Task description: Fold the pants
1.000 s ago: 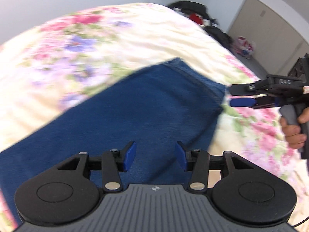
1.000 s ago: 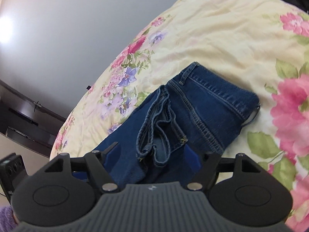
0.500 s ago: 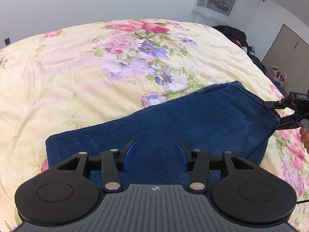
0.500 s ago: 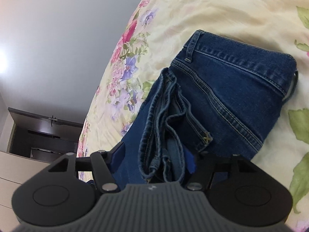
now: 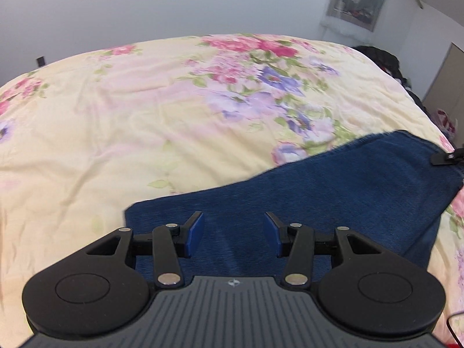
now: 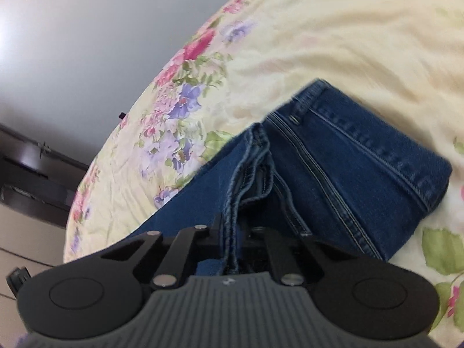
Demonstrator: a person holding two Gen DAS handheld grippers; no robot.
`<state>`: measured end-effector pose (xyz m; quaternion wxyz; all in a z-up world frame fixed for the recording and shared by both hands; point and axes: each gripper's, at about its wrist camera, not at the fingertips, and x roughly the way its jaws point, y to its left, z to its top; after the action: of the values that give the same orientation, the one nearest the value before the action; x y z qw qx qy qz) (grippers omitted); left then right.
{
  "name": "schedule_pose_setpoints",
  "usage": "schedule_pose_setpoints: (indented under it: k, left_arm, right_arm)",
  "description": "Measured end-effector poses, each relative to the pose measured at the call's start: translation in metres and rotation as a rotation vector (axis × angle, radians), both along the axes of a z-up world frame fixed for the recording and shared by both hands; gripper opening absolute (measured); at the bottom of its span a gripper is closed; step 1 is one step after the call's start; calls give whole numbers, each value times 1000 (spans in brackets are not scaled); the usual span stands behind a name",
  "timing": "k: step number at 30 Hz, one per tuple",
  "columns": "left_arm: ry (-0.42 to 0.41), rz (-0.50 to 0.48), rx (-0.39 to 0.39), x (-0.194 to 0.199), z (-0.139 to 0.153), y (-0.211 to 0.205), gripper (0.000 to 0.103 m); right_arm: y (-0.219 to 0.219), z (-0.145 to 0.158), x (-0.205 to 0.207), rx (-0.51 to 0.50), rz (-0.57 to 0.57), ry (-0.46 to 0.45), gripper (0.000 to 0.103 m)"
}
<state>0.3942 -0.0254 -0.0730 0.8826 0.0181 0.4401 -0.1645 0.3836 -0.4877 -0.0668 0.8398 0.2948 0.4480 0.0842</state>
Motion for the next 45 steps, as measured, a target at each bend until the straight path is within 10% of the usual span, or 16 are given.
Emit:
schedule_pose_setpoints:
  k: [10, 18, 30, 39, 45]
  left_arm:
    - [-18, 151, -53, -3, 9, 55, 55]
    - [-20, 126, -41, 7, -15, 41, 55]
    - [20, 67, 4, 26, -62, 17, 55]
    - [0, 74, 3, 21, -55, 22, 55]
    - [9, 142, -57, 17, -48, 35, 55]
  right_arm:
    - [107, 129, 1, -724, 327, -300, 1]
    - [67, 70, 23, -961, 277, -186, 0]
    - [13, -65, 58, -866, 194, 21, 0]
    - [-45, -28, 30, -600, -85, 20, 22]
    - [-89, -22, -18, -192, -291, 55, 35]
